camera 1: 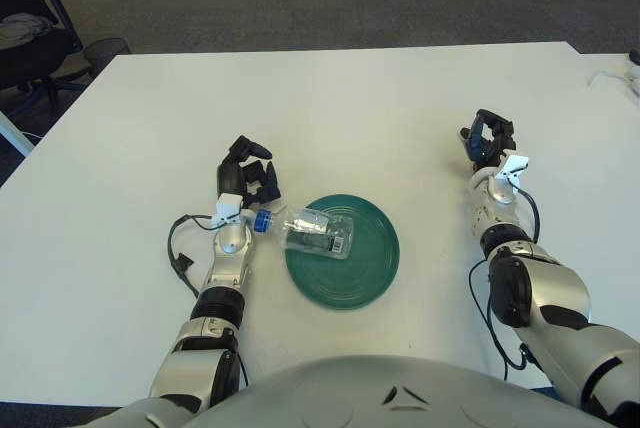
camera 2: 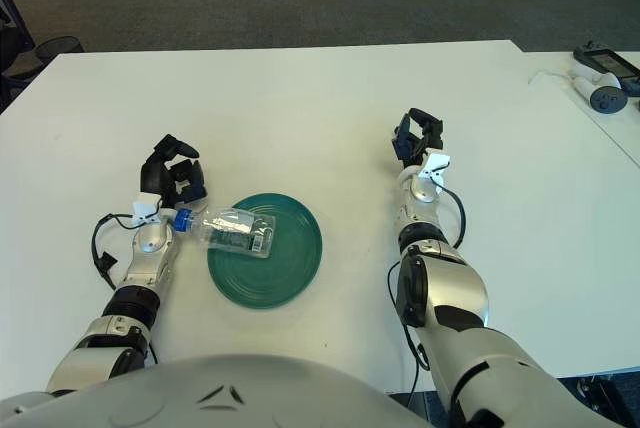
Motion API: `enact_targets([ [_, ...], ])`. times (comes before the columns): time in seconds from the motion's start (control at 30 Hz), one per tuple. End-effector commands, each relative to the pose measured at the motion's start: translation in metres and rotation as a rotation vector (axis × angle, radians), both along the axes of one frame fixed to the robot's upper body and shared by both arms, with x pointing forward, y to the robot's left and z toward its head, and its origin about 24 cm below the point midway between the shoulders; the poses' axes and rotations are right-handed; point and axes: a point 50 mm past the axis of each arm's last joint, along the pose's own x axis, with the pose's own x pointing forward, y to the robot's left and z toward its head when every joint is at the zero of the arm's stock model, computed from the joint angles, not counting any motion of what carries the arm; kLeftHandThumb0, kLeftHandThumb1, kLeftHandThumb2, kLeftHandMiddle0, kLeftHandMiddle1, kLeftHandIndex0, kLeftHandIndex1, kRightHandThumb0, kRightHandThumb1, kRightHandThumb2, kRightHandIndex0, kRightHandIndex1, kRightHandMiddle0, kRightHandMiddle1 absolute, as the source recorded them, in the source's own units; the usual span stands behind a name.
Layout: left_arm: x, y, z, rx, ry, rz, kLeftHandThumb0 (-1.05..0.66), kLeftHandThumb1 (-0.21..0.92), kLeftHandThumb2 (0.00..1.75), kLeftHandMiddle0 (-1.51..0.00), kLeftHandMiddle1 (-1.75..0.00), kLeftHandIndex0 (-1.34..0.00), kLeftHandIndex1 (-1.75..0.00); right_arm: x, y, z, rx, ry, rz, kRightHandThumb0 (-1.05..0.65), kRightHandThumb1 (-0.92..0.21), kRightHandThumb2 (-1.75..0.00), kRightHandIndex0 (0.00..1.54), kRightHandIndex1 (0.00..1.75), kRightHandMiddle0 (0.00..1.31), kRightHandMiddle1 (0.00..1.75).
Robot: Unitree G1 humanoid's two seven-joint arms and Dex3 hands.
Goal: Put the bottle into the plate.
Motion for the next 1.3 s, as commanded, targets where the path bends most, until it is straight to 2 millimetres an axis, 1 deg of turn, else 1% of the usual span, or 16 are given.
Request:
enact_targets([
  [0.0, -0.018, 0.000, -0.024, -0.007, 0.102, 0.004, -0.51, 0.19, 1.46, -1.29, -1.75, -0.71, -1.75, -0.004, 0.015, -0.009, -0.002, 0.012, 0.046, -0.69, -0.92, -0.63, 0.21, 0.86, 0.00, 1.13],
  [0.03, -0.018, 0.000, -0.024, -0.007, 0.102, 0.003, -0.51, 0.19, 1.46, -1.29, -1.75, -0.71, -1.75, -0.005, 0.019, -0.009, -0.006, 0.002, 0.053, -0.70, -0.92, -0.62, 0.20, 0.87, 0.00, 1.13],
  [0.1, -0.018, 0.000, -0.024, -0.012, 0.102, 0.002, -0.51, 0.19, 1.46, -1.28, -1.75, -0.71, -1.75, -0.008, 0.034, -0.008, -0.016, -0.038, 0.074, -0.71, -0.92, -0.60, 0.18, 0.90, 0.00, 1.15],
  [0.17, -0.018, 0.000, -0.024, -0.013, 0.100, 0.002, -0.51, 0.20, 1.46, -1.28, -1.75, -0.70, -1.75, -0.009, 0.040, -0.008, -0.022, -0.053, 0.084, -0.72, -0.92, -0.59, 0.17, 0.93, 0.00, 1.17],
  [0.4, -0.019, 0.001, -0.025, -0.011, 0.098, -0.001, -0.51, 0.20, 1.46, -1.27, -1.75, -0.70, -1.75, -0.011, 0.038, -0.009, -0.066, -0.049, 0.115, -0.71, -0.90, -0.58, 0.13, 0.96, 0.00, 1.24],
  [0.9, -0.020, 0.000, -0.023, 0.004, 0.099, 0.003, -0.51, 0.19, 1.46, -1.29, -1.75, -0.71, -1.75, -0.012, 0.039, -0.009, -0.068, -0.052, 0.115, -0.71, -0.89, -0.59, 0.12, 0.97, 0.00, 1.25],
  [0.93, -0.020, -0.001, -0.023, 0.005, 0.100, 0.003, -0.51, 0.19, 1.46, -1.29, -1.75, -0.71, -1.75, -0.019, 0.045, -0.015, -0.102, -0.055, 0.166, -0.71, -0.89, -0.59, 0.12, 0.97, 0.00, 1.25],
  [1.0, -0.020, 0.000, -0.024, 0.007, 0.103, 0.000, -0.51, 0.19, 1.46, -1.28, -1.75, -0.71, -1.75, -0.048, 0.066, -0.034, -0.213, -0.063, 0.349, -0.67, -0.83, -0.64, 0.10, 0.97, 0.00, 1.20],
  [1.03, -0.020, 0.000, -0.024, 0.008, 0.104, 0.000, -0.51, 0.20, 1.46, -1.28, -1.75, -0.71, -1.75, -0.057, 0.073, -0.039, -0.237, -0.067, 0.399, -0.66, -0.82, -0.65, 0.10, 0.97, 0.00, 1.19],
  [1.1, -0.020, 0.000, -0.024, 0.009, 0.107, -0.003, -0.51, 0.20, 1.46, -1.28, -1.75, -0.70, -1.75, -0.062, 0.076, -0.041, -0.248, -0.073, 0.418, -0.63, -0.79, -0.66, 0.09, 0.95, 0.00, 1.15],
  [1.27, -0.020, 0.001, -0.025, 0.001, 0.107, -0.008, -0.51, 0.20, 1.45, -1.26, -1.75, -0.70, -1.75, -0.071, 0.082, -0.041, -0.248, -0.103, 0.421, -0.59, -0.76, -0.67, 0.11, 0.95, 0.00, 1.13],
])
